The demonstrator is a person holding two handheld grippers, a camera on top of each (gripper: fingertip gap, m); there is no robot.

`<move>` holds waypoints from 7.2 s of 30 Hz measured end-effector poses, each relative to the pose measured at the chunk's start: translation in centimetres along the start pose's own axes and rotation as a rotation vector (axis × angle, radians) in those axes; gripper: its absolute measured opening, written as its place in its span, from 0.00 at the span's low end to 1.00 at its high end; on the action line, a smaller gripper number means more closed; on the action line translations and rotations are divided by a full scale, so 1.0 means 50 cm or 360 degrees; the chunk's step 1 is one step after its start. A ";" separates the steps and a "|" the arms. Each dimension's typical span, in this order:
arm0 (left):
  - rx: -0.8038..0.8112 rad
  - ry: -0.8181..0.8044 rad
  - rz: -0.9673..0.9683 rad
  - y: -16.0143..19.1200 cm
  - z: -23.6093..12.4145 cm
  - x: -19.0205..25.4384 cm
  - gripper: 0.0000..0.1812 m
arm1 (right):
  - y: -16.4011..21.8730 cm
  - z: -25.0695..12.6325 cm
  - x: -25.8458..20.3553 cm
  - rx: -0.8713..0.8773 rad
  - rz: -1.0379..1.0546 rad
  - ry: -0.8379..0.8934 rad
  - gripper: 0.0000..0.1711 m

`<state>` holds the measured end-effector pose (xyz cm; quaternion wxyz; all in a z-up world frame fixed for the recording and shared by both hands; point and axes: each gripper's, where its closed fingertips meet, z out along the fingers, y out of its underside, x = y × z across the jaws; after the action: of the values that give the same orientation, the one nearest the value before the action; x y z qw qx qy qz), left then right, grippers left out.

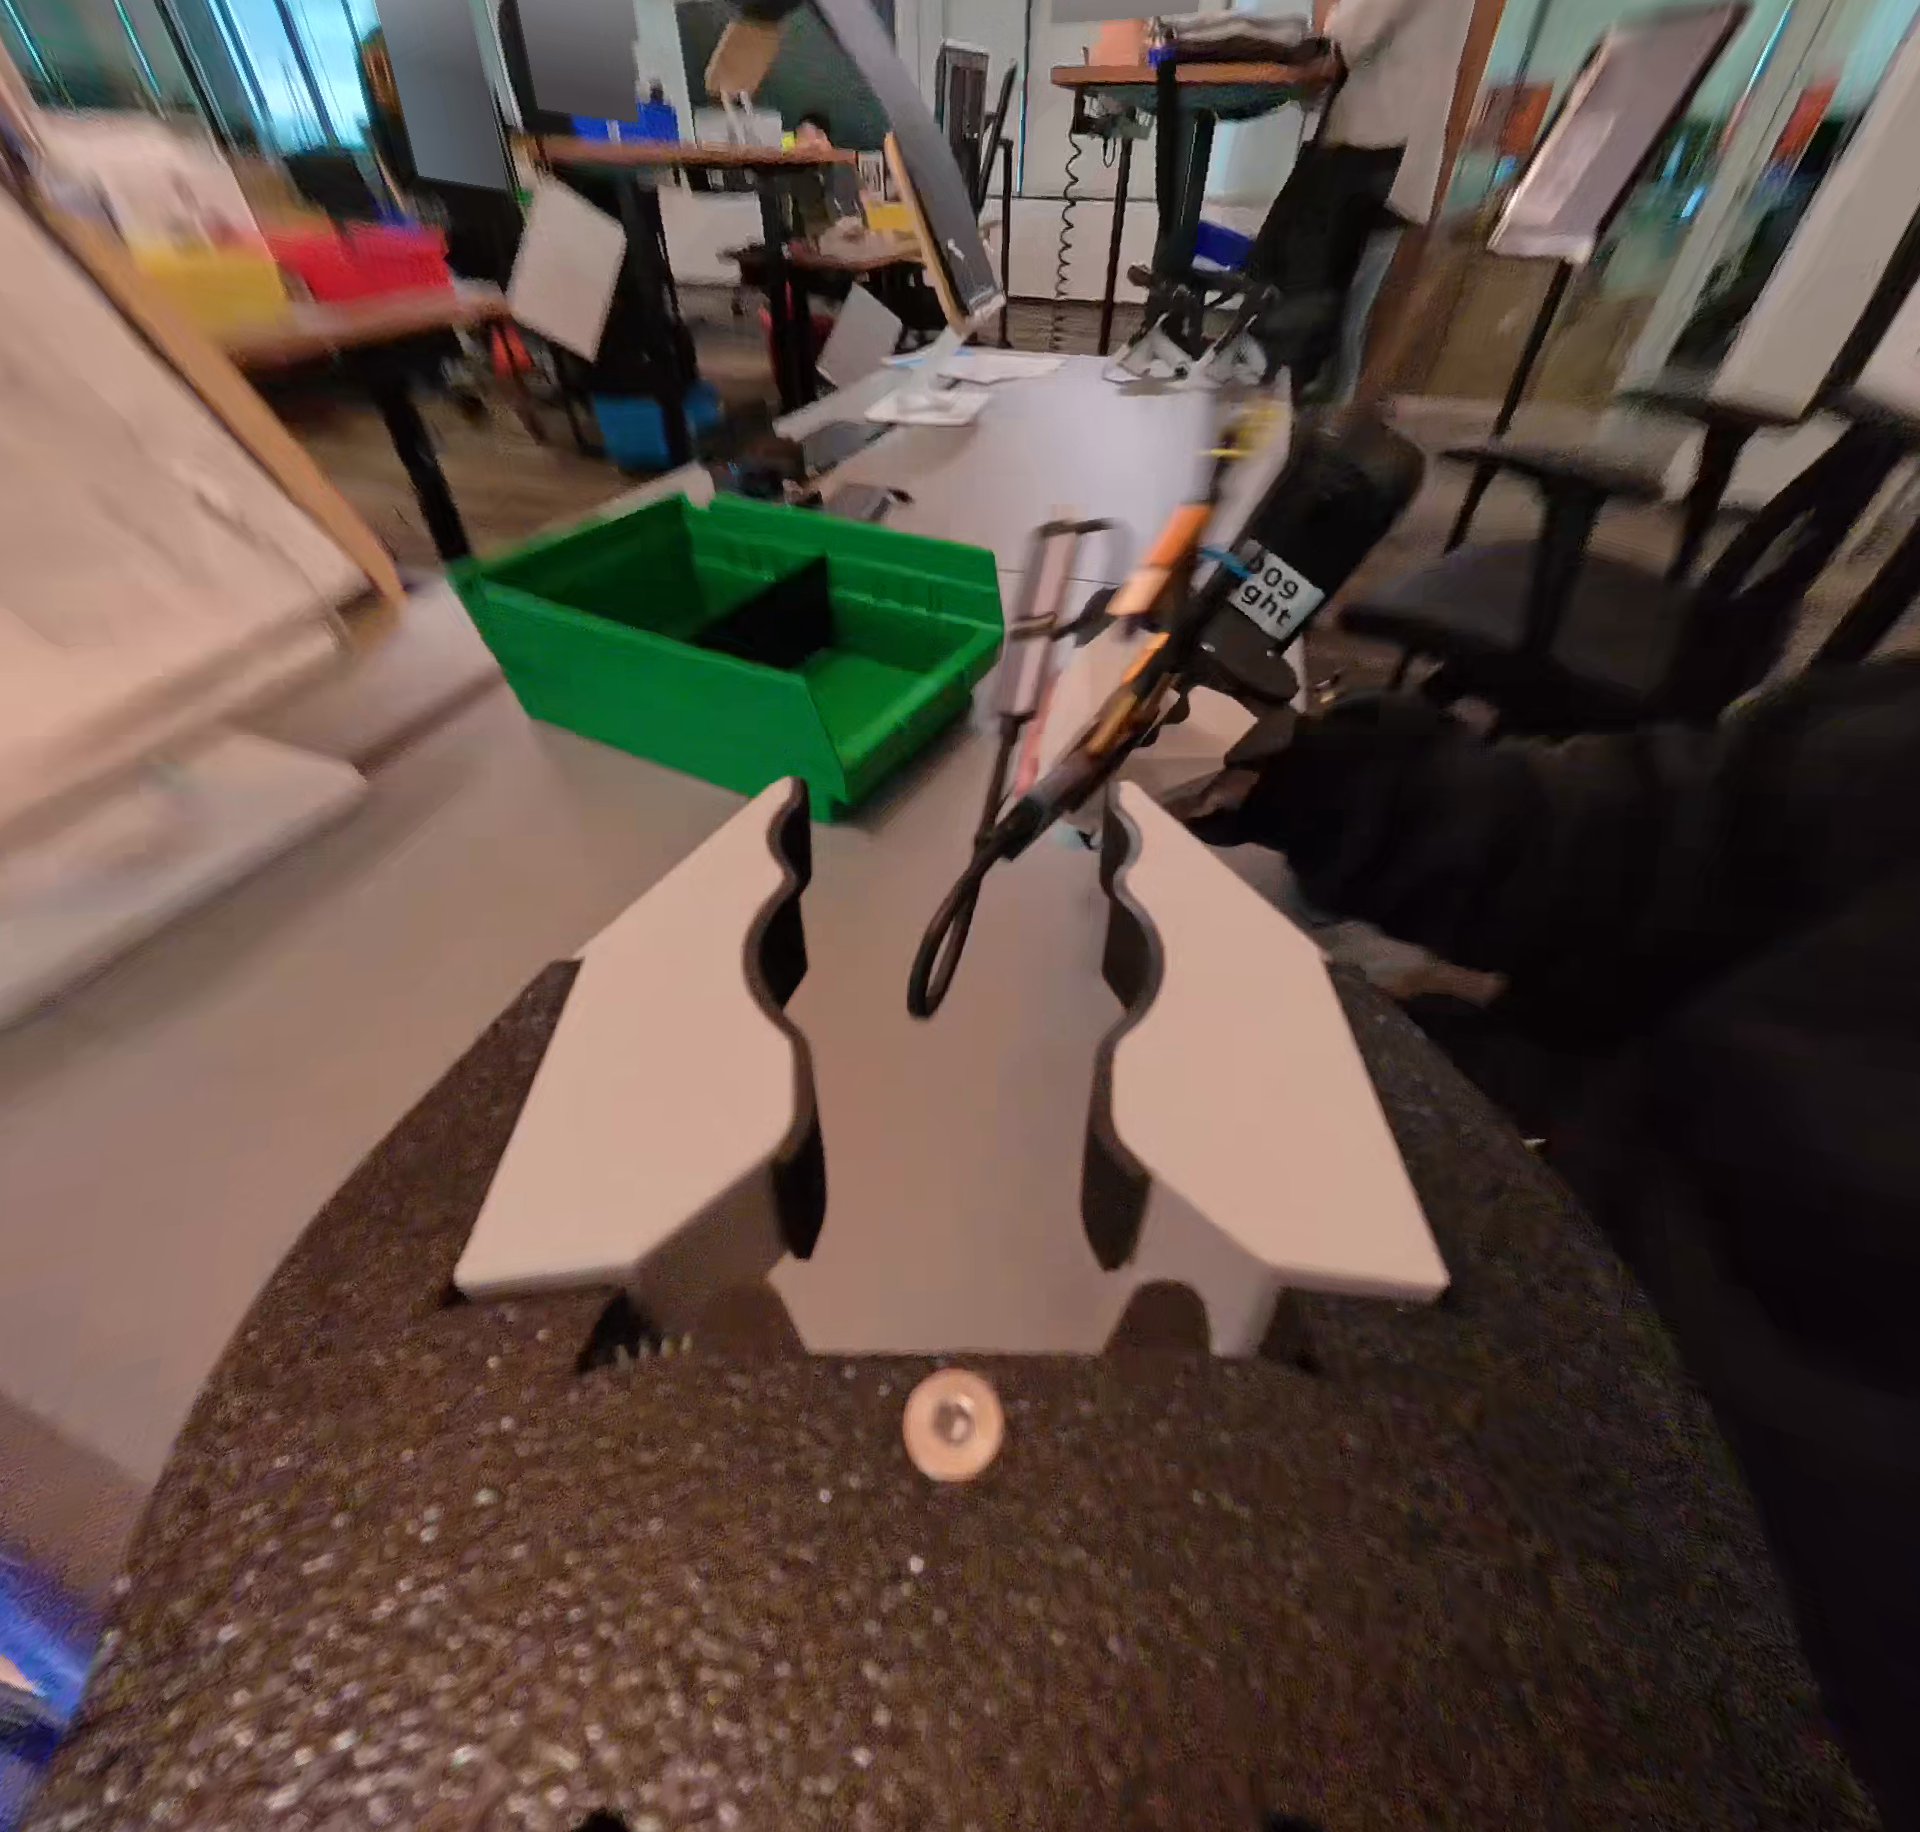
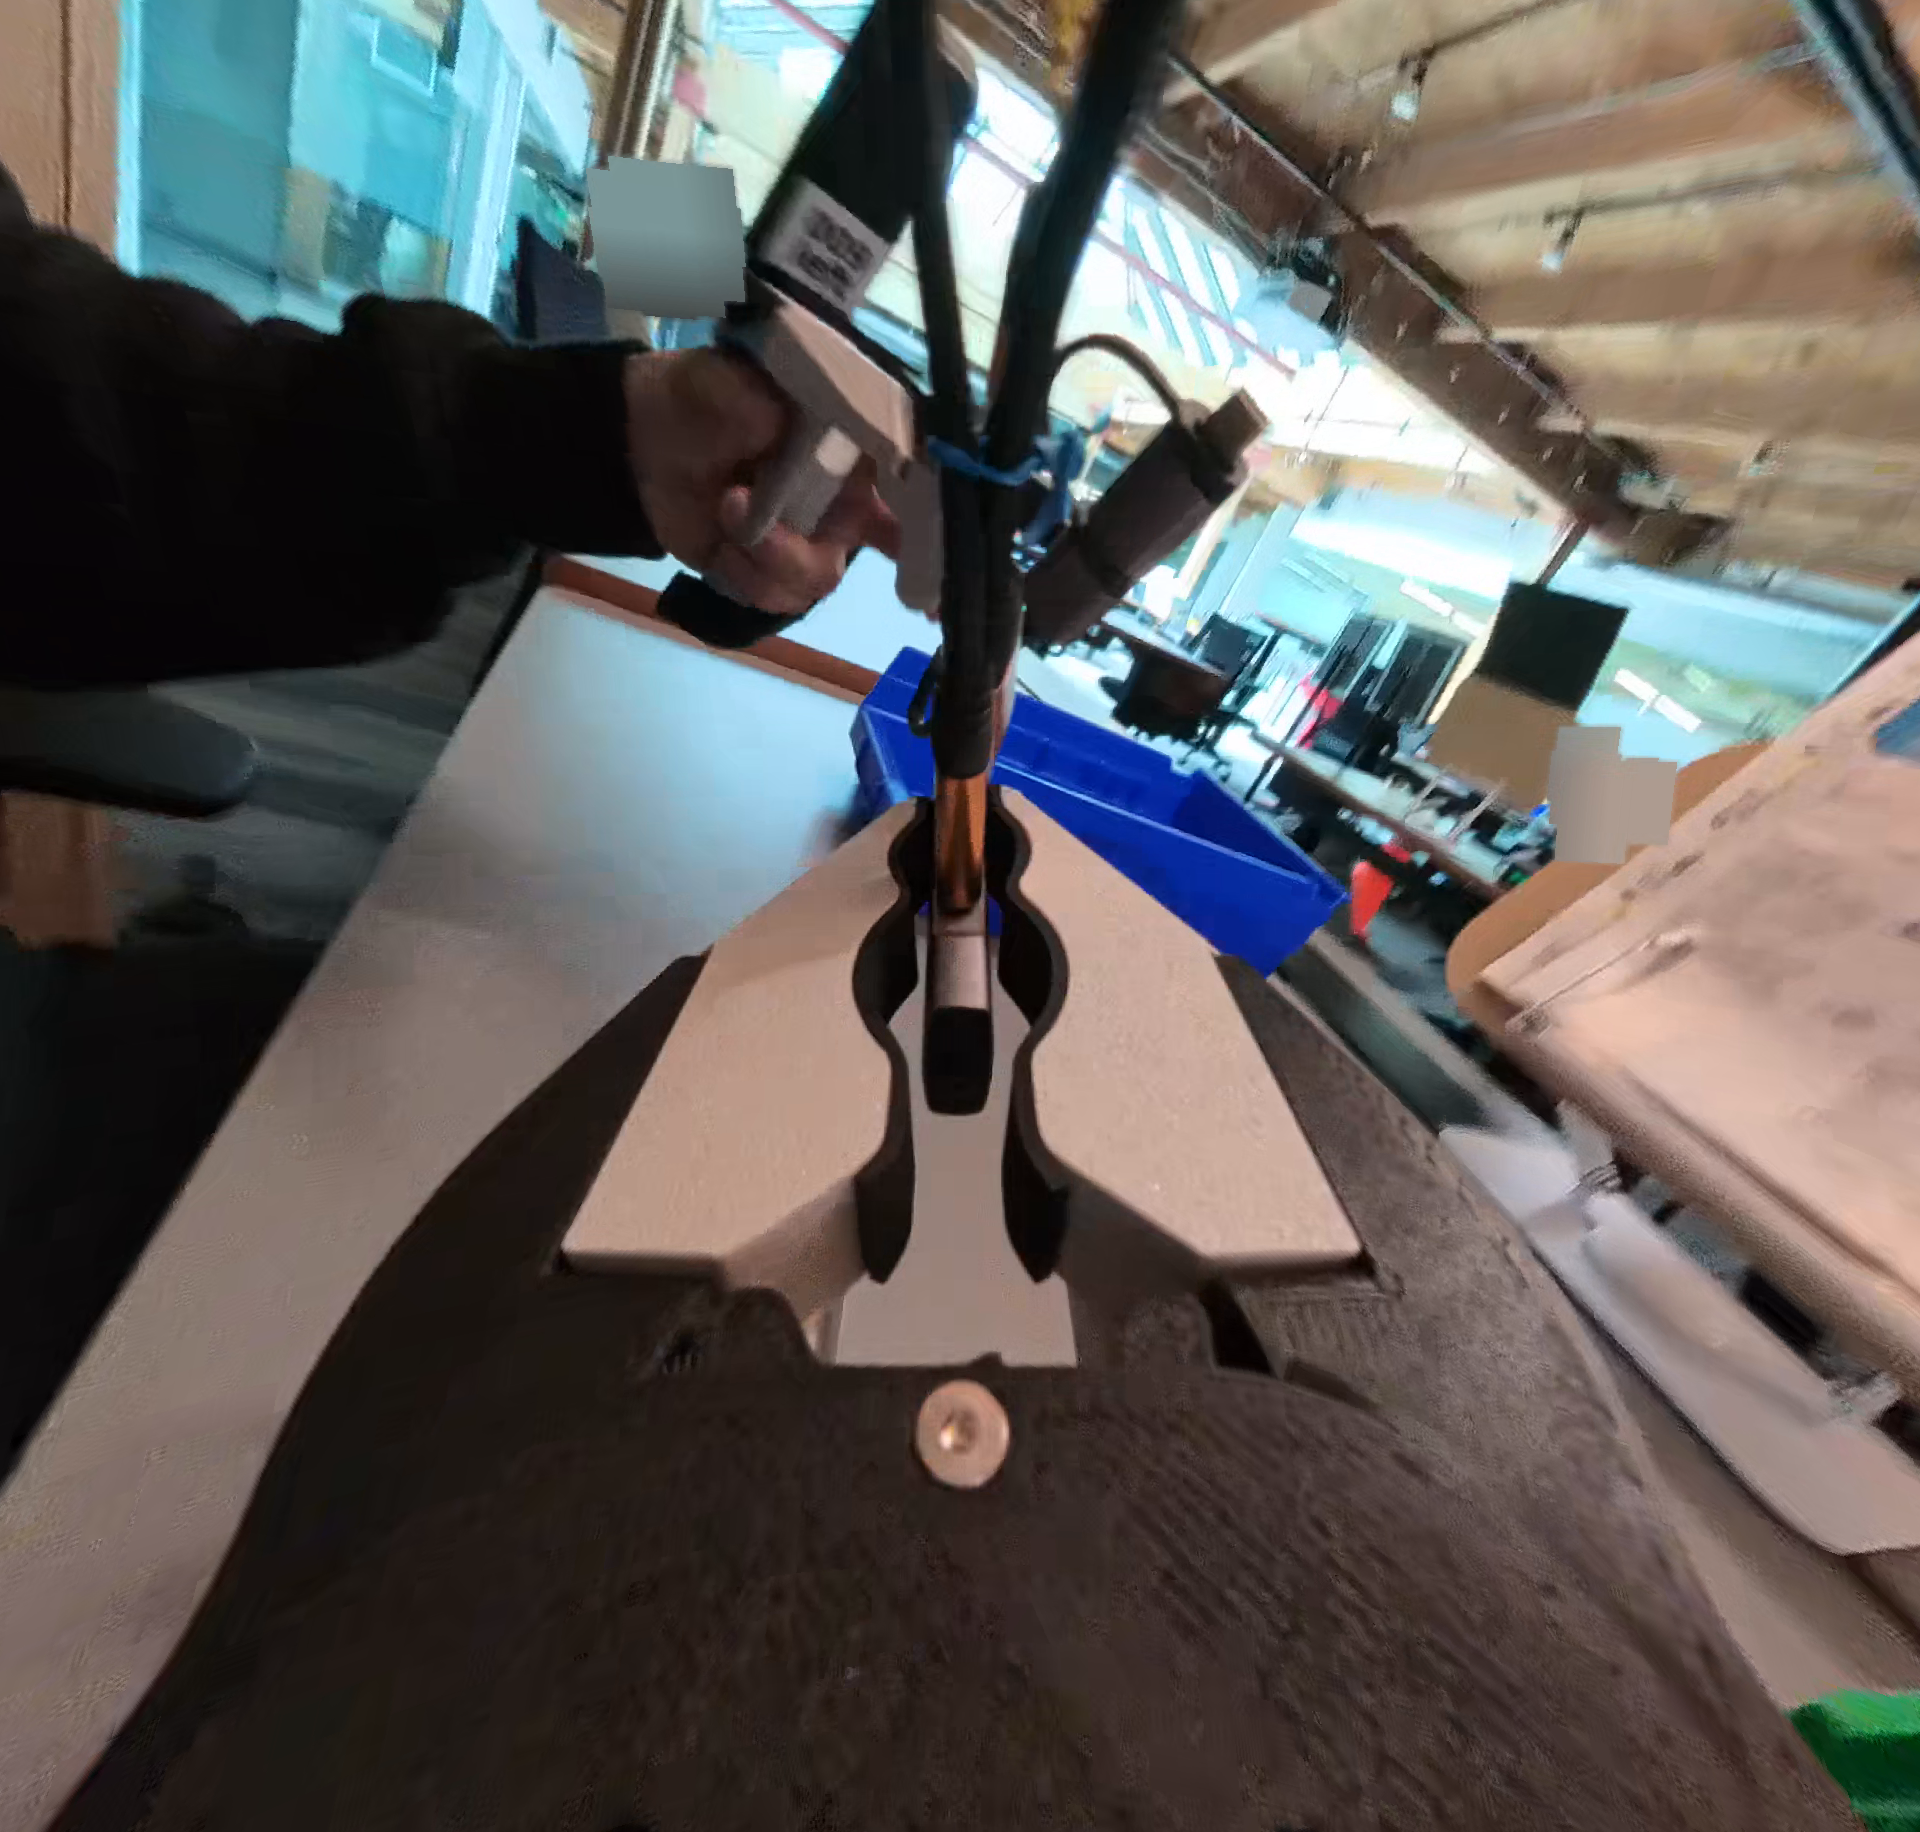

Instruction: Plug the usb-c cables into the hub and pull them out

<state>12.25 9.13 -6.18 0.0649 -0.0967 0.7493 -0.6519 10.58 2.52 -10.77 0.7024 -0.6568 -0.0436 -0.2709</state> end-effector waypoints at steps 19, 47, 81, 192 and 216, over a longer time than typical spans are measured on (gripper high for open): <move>-0.0323 0.0748 -0.0808 0.145 0.062 0.081 0.12 | 0.035 0.038 -0.060 -0.0334 -0.0900 -0.0046 0.04; 0.0180 -0.1002 0.0207 0.137 0.010 -0.173 0.12 | 0.022 -0.013 0.112 -0.0263 0.0421 0.0584 0.35; 0.0424 -0.1145 0.0028 0.156 0.009 -0.232 0.12 | 0.177 0.207 0.129 -0.0306 0.0482 0.0594 0.06; 0.0451 -0.1102 -0.0008 0.077 -0.065 -0.218 0.12 | 0.295 -0.303 0.360 -0.1740 0.0379 0.0699 0.36; 0.0401 -0.0895 0.0072 0.092 -0.027 -0.195 0.12 | 0.024 -0.009 0.195 -0.0430 0.0483 0.0677 0.39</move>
<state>21.16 13.26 -10.85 0.2957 -0.2478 0.6172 -0.6857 19.25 -1.06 -7.85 0.6346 -0.6717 0.2398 -0.2976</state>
